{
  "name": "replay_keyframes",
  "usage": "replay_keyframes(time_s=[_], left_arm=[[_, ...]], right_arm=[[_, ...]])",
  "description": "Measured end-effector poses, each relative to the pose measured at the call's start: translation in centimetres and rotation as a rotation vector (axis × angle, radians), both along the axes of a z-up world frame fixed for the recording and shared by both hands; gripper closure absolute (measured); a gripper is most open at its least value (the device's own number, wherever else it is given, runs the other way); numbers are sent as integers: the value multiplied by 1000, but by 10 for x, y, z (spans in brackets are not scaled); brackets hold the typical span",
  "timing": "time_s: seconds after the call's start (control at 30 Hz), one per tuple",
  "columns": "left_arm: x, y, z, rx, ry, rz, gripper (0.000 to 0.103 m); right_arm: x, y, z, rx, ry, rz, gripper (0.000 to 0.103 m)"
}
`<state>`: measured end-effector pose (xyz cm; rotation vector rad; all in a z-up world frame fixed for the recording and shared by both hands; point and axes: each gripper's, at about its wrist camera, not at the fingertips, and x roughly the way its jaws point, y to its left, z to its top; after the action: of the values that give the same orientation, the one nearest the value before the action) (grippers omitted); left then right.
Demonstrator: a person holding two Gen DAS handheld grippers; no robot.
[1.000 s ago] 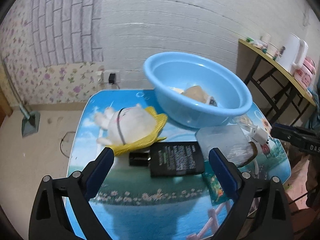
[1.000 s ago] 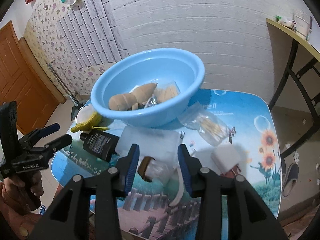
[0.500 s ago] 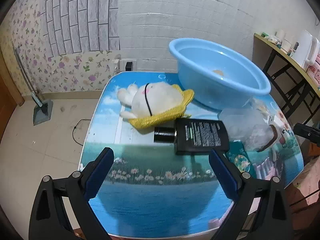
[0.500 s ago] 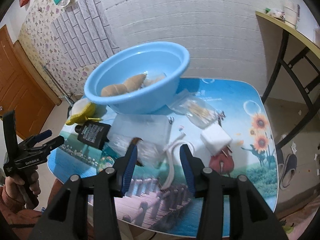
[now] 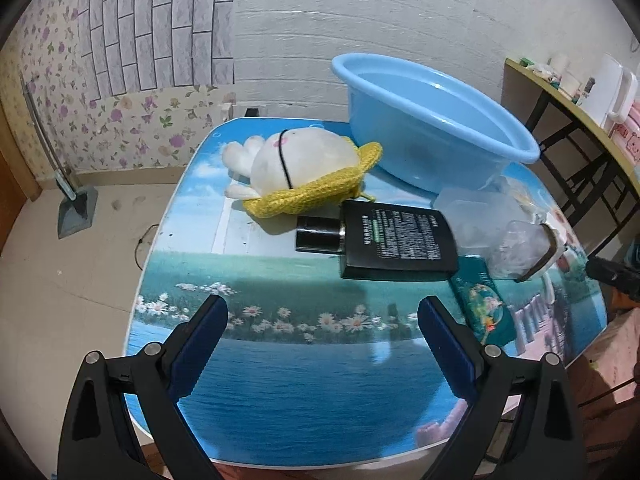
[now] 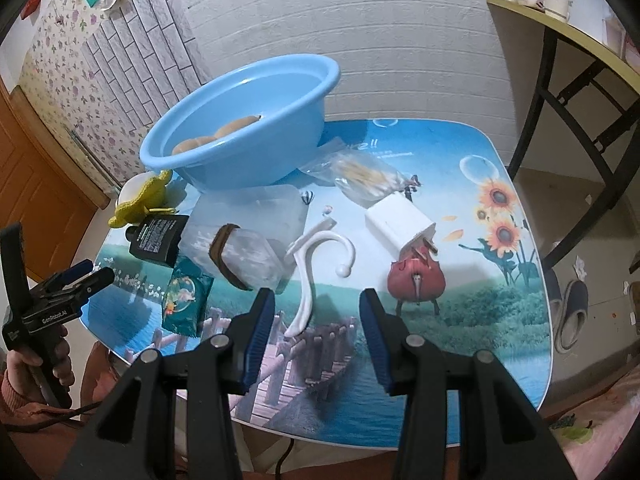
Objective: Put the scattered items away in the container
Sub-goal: 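Move the left tool to the black bottle while the right tool approaches the white cable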
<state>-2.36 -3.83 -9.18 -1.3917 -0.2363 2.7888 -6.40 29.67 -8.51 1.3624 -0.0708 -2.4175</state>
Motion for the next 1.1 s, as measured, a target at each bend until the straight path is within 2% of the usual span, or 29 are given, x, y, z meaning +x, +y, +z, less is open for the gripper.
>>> replay_keyframes(time_s=[0.17,0.53,0.67,1.1], left_arm=[[-1,11,2,36,3,-30,7],[-19,38,-6,16,-46,-84,6],[-28,44,-10,14,-61,-91,6],[-51,48,-21,28,-96,-70,6]], right_arm=[[0,1,-2,2,-8,-1,60],[-6,2,-9,11,-20,4,59],[-9,-2,-11,8,-9,31,50],[-27,-12,-27,54,-26,71,49]])
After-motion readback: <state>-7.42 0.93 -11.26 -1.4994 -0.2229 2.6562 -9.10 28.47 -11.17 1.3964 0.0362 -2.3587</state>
